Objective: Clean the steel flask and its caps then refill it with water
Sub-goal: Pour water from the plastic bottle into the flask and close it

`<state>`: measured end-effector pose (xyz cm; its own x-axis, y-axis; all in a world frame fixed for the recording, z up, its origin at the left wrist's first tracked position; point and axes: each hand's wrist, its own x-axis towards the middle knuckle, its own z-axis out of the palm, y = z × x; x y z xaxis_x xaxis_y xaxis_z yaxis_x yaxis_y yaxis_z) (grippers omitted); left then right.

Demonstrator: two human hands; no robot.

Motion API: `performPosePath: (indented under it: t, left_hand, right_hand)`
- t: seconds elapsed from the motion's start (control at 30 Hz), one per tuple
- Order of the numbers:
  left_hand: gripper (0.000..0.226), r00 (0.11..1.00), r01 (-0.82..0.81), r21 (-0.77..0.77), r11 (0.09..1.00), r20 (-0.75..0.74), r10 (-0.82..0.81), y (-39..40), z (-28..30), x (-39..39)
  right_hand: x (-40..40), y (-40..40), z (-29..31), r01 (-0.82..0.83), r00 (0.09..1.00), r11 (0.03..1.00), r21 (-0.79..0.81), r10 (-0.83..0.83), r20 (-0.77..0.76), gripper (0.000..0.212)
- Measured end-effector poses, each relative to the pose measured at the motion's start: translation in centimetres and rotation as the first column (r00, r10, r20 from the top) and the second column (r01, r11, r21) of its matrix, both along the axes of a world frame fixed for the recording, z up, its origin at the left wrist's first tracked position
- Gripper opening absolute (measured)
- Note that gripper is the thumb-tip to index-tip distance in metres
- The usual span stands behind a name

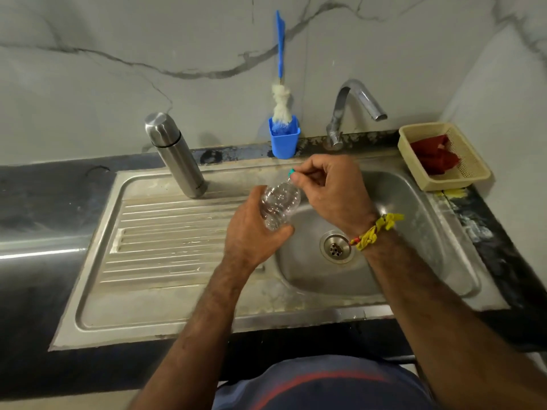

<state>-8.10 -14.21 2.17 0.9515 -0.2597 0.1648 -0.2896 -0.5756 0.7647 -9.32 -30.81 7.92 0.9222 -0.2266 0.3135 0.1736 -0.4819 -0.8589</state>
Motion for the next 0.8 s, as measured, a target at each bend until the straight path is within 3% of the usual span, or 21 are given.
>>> performPosePath:
  t: [0.1,0.3,0.43,0.57,0.7,0.8]
  left_hand:
    - [0.085,0.999,-0.019,0.071,0.997,0.038,0.016,0.1,-0.4,-0.5]
    - [0.081,0.994,-0.047,0.118,0.992,0.101,0.035,0.6,-1.0,0.3]
    - [0.081,0.984,-0.076,0.197,0.978,0.172,0.042,0.6,-1.4,0.7]
    - [0.085,0.993,-0.060,0.252,0.966,0.114,0.032,0.2,-2.6,0.6]
    - [0.087,0.998,-0.065,0.139,0.988,-0.010,0.067,0.4,-4.3,1.0]
    - [0.079,0.981,-0.195,-0.038,0.980,-0.016,0.195,0.5,-4.4,3.9]
  right_hand:
    - [0.1,0.1,-0.1,0.106,0.994,0.991,-0.077,-0.105,0.014,0.022]
    - [0.4,0.7,-0.1,-0.020,1.000,0.990,-0.137,0.021,0.004,0.021]
    - [1.3,0.2,-0.4,-0.004,0.999,0.987,-0.160,-0.004,-0.050,0.017]
    - [2.1,0.1,-2.0,0.011,0.993,0.974,-0.228,-0.038,-0.115,0.025]
    - [2.4,0.3,-3.6,0.022,0.985,0.996,-0.090,-0.037,-0.169,0.027]
    - [2.7,0.3,-4.4,0.114,0.978,0.993,0.024,-0.108,-0.176,0.032]
